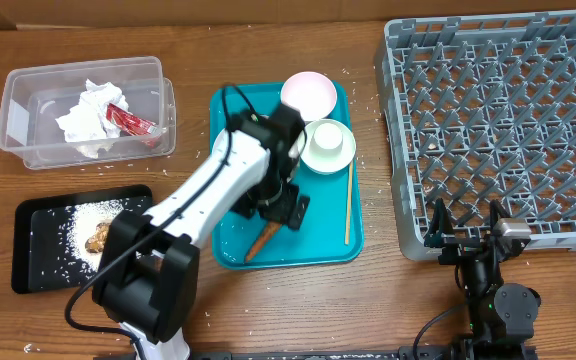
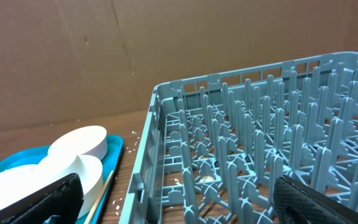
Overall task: Sort waste into correct bins and load items into the dishwasher
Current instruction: 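Grasp the orange carrot with the left gripper and lift it, then carry the carrot left and drop it onto the black tray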
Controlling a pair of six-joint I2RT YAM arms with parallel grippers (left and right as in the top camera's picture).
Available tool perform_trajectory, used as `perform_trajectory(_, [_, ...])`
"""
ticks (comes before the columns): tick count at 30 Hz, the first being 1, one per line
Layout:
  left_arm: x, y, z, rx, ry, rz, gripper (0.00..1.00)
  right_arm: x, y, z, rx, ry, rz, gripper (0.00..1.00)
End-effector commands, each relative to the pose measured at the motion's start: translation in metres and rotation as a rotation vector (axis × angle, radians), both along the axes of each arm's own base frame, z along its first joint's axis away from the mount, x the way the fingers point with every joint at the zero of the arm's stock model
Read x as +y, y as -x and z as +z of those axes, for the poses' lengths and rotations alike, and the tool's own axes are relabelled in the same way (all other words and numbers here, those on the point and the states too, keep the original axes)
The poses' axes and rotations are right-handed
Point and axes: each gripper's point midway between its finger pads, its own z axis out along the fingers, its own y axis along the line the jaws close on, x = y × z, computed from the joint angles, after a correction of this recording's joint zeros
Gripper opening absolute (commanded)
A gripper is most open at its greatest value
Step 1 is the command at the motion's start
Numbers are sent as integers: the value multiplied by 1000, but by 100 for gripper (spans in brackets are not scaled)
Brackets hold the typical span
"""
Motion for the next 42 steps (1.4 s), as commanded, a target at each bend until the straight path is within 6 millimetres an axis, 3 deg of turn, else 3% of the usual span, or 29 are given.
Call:
perform_trajectory(1, [-4,22,-24,28,-2,-26,98,0,0,-2,-3,7,-4,100])
perform_trajectory(6, [0,18,-56,-70,-57,-35,96,0,0,-2,-3,7,-4,100])
perform_trajectory(14, [10,11,-74,-138,-100,-28,81,0,0,-2,-3,7,-4,100])
perform_trajectory(24, [13,14,-77,-130,-112,9,36,0,0,-2,-3,7,-4,100])
perform_trajectory(27, [13,14,-67,-117,-128,55,23,0,0,-2,-3,7,-4,100])
perform_trajectory(35, [8,-7,-26,-141,-147,117,21,0,0,-2,-3,7,-4,100])
perform_trajectory(42, [66,-38,22,-195,-317,370,24,0,0,-2,-3,7,-4,100])
